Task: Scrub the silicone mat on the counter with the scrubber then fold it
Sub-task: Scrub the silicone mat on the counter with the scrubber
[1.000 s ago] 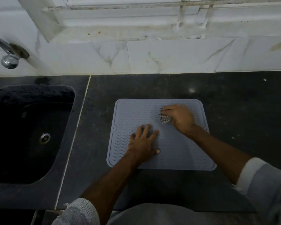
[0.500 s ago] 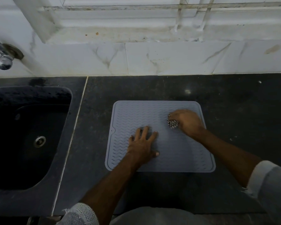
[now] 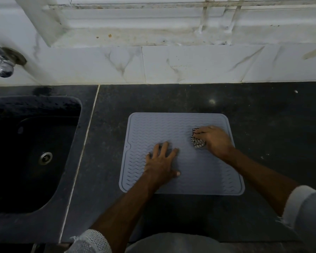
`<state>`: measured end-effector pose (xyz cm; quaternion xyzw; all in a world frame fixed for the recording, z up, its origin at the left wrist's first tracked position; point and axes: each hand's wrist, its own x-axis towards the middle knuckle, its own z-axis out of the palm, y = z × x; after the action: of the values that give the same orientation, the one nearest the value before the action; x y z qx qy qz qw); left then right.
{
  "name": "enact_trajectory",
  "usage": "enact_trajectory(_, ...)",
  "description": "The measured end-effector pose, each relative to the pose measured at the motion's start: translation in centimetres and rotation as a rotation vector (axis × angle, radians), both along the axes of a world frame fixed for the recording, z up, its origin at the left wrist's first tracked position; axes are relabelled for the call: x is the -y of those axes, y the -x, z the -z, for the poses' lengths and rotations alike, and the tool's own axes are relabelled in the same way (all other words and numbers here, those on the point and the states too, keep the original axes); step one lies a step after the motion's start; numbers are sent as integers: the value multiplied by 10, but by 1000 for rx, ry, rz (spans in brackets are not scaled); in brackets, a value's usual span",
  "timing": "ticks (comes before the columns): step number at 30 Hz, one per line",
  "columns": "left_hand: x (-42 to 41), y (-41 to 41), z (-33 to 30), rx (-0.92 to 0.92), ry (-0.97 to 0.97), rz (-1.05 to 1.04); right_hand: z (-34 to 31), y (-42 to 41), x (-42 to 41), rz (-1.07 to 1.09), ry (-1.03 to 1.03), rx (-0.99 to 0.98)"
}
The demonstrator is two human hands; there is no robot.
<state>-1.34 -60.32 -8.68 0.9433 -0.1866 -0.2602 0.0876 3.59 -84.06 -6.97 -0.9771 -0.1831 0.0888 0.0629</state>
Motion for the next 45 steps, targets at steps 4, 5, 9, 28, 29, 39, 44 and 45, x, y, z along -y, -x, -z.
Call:
enact_trajectory(4, 3, -1, 0, -5, -5, -3, -10, -7, -25, 49, -85, 36)
enact_trajectory(5, 3, -1, 0, -6, -9, -5, -9, -9, -36, 45, -114, 61)
enact_trajectory(9, 4, -2, 1, -4, -47, -7, -1, -15, -75, -60, -73, 49)
enact_trajectory(28, 5, 0, -2, -5, -26, -18, 7, -8, -75, -96, -58, 80)
enact_trajectory(29, 5, 0, -2, -2, -28, -18, 10, -6, -72, -91, -53, 80)
enact_trajectory(39, 3, 2, -9, -28, 3, -5, 3, 11, -13, 8, -36, 73)
enact_trajectory(44, -17, 5, -5, 27, 58, -14, 5, 11, -14, 37, -54, 53)
enact_trajectory(45, -24, 6, -4, 46, 54, -30, 4, 9, -16, 42, -46, 32)
